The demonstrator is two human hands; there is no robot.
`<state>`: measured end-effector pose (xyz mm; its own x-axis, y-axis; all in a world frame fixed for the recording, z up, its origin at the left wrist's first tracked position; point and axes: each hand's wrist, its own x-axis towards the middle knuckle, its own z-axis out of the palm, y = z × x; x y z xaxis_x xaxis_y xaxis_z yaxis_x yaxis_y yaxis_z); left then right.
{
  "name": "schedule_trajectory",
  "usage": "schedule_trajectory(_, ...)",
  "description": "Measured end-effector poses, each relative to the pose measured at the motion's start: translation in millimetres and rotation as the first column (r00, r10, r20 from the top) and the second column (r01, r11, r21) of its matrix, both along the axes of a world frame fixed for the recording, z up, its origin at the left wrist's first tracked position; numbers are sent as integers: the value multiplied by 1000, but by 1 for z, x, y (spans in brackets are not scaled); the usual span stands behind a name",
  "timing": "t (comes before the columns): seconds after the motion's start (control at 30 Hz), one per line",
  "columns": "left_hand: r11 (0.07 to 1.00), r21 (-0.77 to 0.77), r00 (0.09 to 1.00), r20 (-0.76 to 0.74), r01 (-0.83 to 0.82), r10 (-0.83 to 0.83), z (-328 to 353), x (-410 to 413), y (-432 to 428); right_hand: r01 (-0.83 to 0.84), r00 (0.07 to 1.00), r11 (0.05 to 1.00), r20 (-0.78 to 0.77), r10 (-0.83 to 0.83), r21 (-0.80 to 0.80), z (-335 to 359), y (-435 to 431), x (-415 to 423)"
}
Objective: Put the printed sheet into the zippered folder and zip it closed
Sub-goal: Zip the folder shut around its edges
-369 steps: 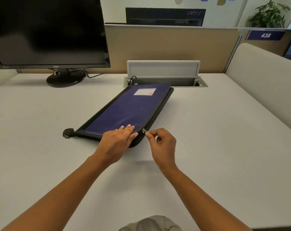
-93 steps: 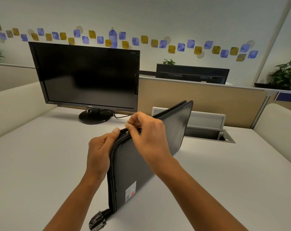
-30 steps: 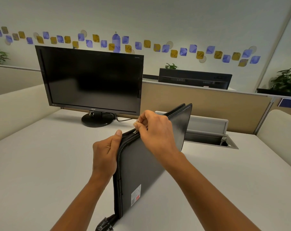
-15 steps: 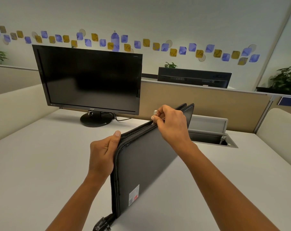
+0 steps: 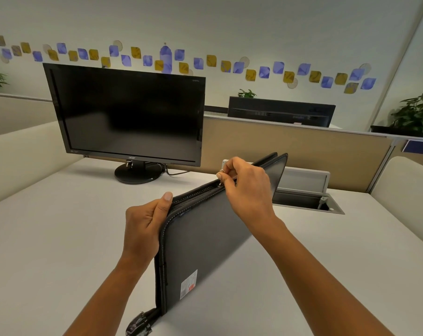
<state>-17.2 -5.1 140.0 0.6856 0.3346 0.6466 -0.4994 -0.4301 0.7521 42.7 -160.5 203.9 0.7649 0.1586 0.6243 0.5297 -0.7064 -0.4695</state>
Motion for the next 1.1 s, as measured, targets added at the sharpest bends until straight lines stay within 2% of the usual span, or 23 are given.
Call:
schedule_trajectory(0.33,998,60,1000,10,-4,4,2,1,6,21,1000,999,16,-20,-31,1,-2,2)
schedule_trajectory(0.53,999,37,1000,-3,21,-21,1,3,8,28,999,1000,-20,-28,-12,2,-1,1)
schedule_trajectory(0.67,992,-87,989,-110,88,-97,7,3,13,23,1000,1000,-20,-23,-8,-1,0,-2)
schedule_trajectory(0.73,990,-81,970,-202,119,-133,16,2,17,22,1000,1000,-18,-22,-7,-3,2,-4)
schedule_trajectory(0.9,966,86,830,-534,243,-161,46,10,24,41,999,999,-1,-41,5,-5,4,-8)
schedule_trajectory(1.1,875,426,751,-650,230,119,71,35,7,128,992,991,-22,-127,39,-4,7,-12)
